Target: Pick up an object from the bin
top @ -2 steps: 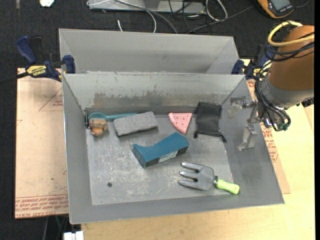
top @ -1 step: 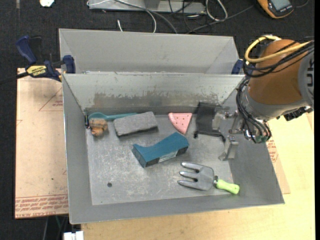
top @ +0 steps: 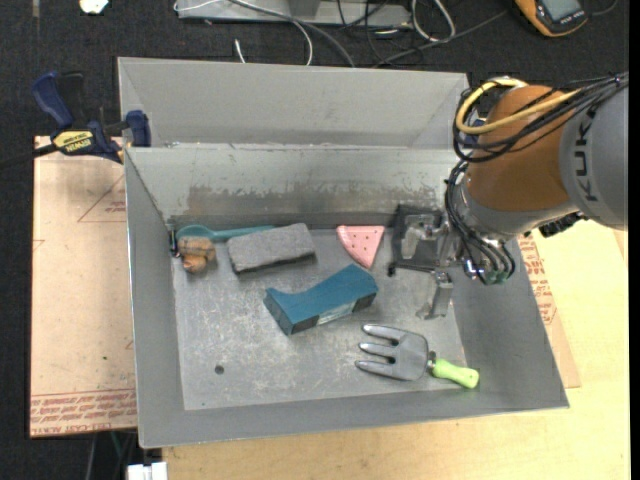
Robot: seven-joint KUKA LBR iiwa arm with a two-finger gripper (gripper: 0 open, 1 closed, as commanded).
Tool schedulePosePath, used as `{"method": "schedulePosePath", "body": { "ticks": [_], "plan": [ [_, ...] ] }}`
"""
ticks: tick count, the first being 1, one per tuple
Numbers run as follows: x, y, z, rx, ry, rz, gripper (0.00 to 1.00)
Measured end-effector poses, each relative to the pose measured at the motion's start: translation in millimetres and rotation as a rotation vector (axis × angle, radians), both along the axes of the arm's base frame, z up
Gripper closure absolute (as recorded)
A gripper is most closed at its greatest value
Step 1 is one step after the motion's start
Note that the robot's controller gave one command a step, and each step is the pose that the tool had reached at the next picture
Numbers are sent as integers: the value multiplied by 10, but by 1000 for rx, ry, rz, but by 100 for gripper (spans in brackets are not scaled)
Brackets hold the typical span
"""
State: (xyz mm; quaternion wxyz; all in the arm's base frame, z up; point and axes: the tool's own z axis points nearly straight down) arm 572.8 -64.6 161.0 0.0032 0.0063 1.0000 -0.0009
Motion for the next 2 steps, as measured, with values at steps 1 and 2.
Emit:
{"method": "schedulePosePath", "body": {
  "ticks": [1,2],
  "plan": [
    [-15,568,-299,1,-2,1,0],
    [-202,776,-191,2,2,28,0]
  ]
}}
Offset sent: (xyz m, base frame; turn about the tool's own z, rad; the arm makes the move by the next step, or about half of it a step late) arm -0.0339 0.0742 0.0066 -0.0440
